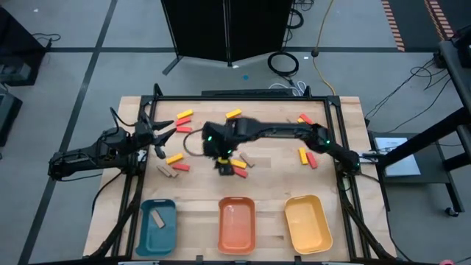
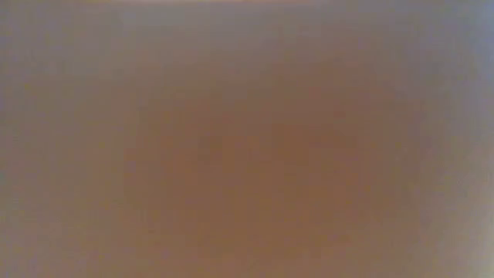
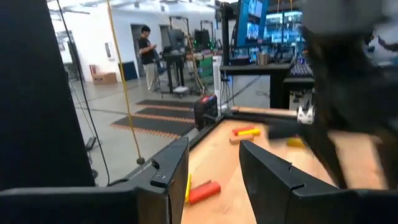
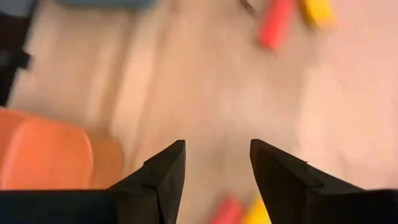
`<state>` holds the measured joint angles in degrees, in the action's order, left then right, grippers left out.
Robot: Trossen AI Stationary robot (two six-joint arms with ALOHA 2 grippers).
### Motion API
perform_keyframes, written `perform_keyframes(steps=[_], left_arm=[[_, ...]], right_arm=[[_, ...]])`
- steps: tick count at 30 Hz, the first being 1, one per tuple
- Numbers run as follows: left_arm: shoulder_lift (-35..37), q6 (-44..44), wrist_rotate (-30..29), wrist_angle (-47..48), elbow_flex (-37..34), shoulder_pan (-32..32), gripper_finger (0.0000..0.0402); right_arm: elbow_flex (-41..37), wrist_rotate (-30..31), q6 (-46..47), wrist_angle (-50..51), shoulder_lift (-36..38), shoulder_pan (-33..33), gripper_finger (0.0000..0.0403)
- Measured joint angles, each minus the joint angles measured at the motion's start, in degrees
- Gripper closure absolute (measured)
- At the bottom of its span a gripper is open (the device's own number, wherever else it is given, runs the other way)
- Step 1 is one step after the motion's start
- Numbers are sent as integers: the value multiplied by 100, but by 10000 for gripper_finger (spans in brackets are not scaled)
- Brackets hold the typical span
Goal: Sort blocks
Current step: Put the top right brown block into the blue bin
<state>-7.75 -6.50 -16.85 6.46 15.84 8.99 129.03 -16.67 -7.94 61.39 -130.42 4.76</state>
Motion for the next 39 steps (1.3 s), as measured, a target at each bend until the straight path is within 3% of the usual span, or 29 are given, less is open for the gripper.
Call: perform_keyframes(steps=[7,16,24,29,39], left_arm=[[0,94,-25,39,0,-2,261],[0,162,-36,27,0,-2,261],[0,163,-38,126,0,-2,261],[0,162,-62,177,0,-2,261],[0,168,-60,209,0,-2,261]], right_arm=[[-2,381,107,1560,547,438,227],[0,468,-507,-127,611,1730,227],[-4,469,135,-191,-23,2900,227],[-9,453,585,219,-298,3183,227],[-390,459,343,468,-355,3137,227]])
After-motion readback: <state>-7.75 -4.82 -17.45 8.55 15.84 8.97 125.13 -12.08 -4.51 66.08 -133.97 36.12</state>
